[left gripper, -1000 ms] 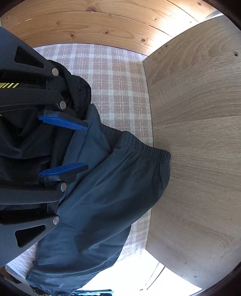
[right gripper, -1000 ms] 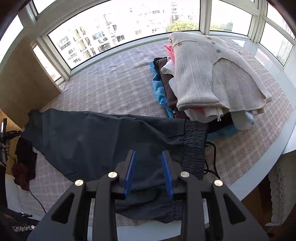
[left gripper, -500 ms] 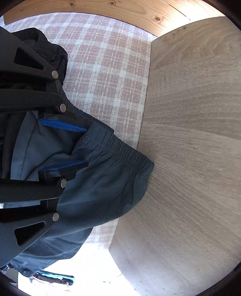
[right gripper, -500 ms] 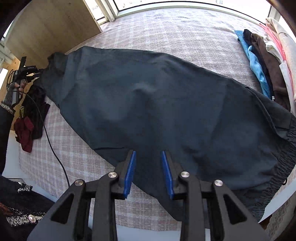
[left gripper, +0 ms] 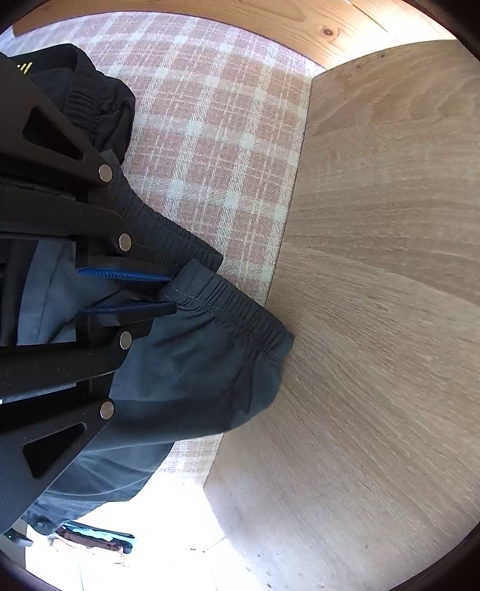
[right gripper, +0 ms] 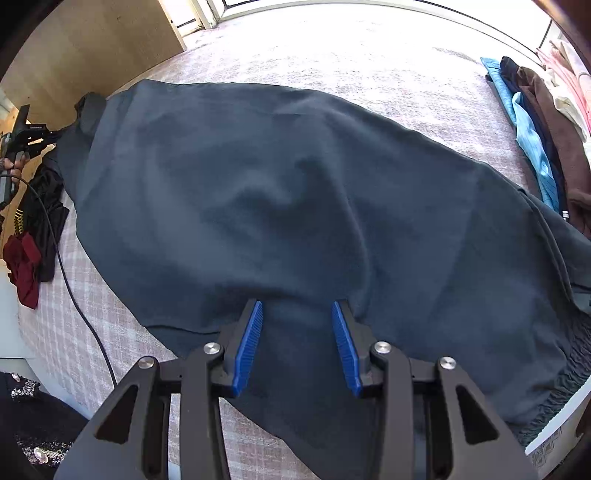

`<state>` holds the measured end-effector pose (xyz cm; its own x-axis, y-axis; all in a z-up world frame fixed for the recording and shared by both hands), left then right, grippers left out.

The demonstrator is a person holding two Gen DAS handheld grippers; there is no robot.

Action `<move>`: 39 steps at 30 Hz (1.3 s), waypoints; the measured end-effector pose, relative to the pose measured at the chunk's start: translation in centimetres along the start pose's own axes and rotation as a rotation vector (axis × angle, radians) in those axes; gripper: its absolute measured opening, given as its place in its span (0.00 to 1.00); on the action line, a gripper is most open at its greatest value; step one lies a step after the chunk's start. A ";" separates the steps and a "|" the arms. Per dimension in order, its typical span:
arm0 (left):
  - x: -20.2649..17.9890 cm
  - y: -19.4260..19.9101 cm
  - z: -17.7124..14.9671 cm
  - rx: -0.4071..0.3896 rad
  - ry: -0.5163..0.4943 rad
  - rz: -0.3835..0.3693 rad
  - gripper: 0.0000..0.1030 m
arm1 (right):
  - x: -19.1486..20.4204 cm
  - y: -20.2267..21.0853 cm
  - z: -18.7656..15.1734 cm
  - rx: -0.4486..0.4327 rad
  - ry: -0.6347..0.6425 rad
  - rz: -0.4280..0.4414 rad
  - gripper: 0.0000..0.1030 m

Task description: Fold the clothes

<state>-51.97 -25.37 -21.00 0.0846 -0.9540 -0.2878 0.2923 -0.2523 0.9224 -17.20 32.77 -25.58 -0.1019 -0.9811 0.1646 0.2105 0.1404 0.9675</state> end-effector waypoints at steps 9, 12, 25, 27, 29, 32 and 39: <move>1.3 6.6 -1.2 -0.066 0.031 -0.018 0.09 | 0.4 -0.4 0.0 0.013 0.053 -0.031 0.38; 3.3 5.9 -1.9 -0.029 0.039 0.045 0.12 | 0.7 -0.8 -0.2 0.020 0.071 -0.037 0.38; 7.0 3.6 -2.5 0.064 0.180 0.003 0.50 | 1.2 -0.7 -0.4 0.029 0.090 -0.039 0.38; 7.0 2.9 -2.3 0.078 0.191 0.001 0.50 | 1.2 -0.8 -0.5 0.028 0.085 -0.040 0.38; 6.6 2.1 -2.3 0.101 0.211 -0.017 0.50 | 1.3 -0.7 -0.5 0.027 0.090 -0.044 0.38; 6.2 1.5 -2.5 0.122 0.222 -0.023 0.50 | 1.2 -0.4 -0.7 0.024 0.096 -0.050 0.38; 6.9 1.0 -2.5 0.104 0.317 -0.086 0.49 | 0.7 -0.5 -0.8 0.022 0.082 -0.052 0.38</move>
<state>-48.68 -31.78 -22.71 0.3602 -0.8349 -0.4162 0.2136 -0.3604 0.9080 -16.54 31.95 -26.09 -0.0323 -0.9946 0.0990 0.1850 0.0914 0.9785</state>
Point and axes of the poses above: each gripper's, at about its wrist camera, not at the fingertips, and y roughly against the way its jaws point, x to its left, z to its top, the point moved 4 cm from there along -y, roughly the way its jaws point, and after that the axes turned 1 degree about z, right-handed, at the moved point
